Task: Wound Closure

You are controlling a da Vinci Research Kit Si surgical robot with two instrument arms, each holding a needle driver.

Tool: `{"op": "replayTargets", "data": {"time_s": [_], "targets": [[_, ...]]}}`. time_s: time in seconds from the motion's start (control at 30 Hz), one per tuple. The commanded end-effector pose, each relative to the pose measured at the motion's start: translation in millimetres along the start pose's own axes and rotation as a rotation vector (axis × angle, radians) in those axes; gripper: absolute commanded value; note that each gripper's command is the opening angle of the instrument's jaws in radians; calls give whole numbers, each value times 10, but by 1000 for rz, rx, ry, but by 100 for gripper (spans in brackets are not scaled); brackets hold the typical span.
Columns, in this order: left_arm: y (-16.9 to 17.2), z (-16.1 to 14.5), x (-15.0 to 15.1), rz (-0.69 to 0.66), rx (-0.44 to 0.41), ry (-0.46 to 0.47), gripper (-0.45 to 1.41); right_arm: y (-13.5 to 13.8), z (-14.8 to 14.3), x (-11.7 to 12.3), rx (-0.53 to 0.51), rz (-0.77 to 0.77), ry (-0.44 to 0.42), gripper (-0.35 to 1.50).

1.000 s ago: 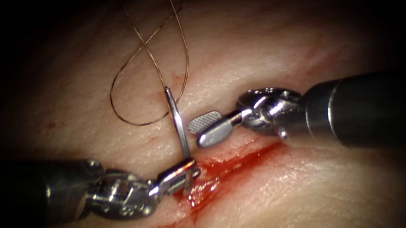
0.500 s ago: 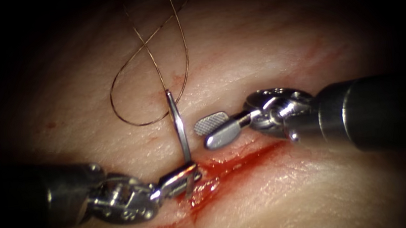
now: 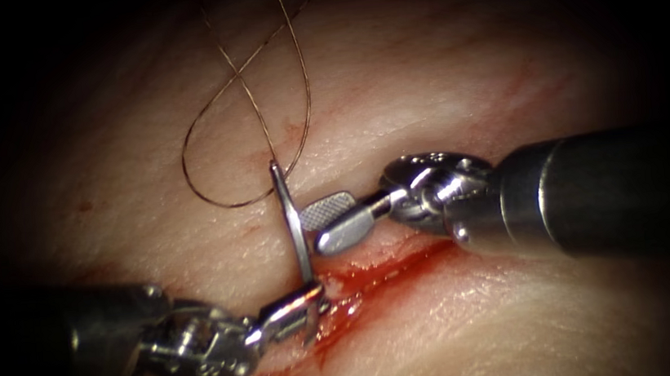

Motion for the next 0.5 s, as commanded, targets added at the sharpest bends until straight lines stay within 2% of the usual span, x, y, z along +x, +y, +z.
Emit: {"op": "replayTargets", "data": {"time_s": [0.03,0.5], "targets": [[9,6,0,-3,-1,3,-45,6,5,-3,4,1,-1,120],[10,9,3,-2,0,14,-45,13,4,-4,9,-5,11,120]]}}
